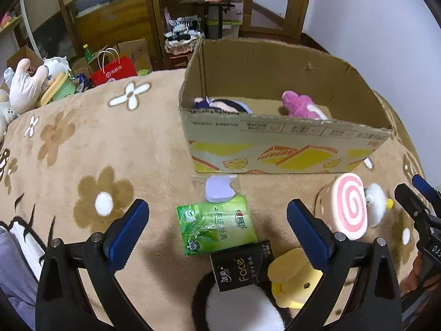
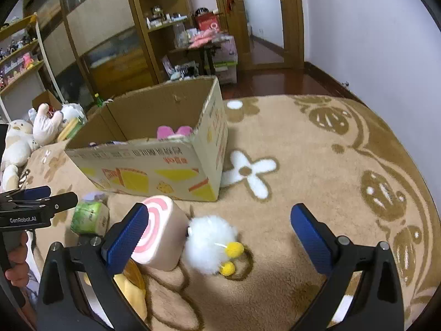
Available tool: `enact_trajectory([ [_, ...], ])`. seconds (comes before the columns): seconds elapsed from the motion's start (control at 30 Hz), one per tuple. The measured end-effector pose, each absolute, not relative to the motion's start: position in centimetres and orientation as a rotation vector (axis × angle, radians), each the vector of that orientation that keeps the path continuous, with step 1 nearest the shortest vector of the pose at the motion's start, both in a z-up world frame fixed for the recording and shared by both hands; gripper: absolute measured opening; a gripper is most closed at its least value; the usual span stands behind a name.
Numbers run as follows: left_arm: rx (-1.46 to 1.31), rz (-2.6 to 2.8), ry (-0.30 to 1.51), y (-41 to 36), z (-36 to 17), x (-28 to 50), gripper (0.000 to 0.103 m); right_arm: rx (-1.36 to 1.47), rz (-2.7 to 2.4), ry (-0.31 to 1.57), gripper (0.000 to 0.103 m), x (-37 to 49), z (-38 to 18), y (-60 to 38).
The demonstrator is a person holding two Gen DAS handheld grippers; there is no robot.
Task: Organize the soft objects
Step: 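Grasp the green tissue pack with the left tool while the right tool grasps the white chick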
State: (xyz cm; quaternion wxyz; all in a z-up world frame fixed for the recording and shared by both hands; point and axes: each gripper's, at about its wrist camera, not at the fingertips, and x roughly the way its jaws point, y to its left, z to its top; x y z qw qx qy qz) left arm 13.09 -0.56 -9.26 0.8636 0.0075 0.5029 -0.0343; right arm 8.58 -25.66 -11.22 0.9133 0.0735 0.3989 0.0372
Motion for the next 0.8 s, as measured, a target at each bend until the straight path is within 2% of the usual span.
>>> enact_trajectory([
  [0.33,0.041,-0.079,1.119,-1.3,-11.6,13.7,0.099,0.154,0.050,0.933,0.101,9.8,-13.8,-25.7],
  [0.63,0.062,-0.080,1.170,-1.7,-13.5,14.1,0.099,0.167,0.058,1.017,0.095,10.6,-15.6,-25.5],
  [0.8,0.049,-0.072,1.195,-1.4,-14.4,14.4,0.099,0.155,0.072,1.069,0.086,11.0,-16.7,-25.0],
])
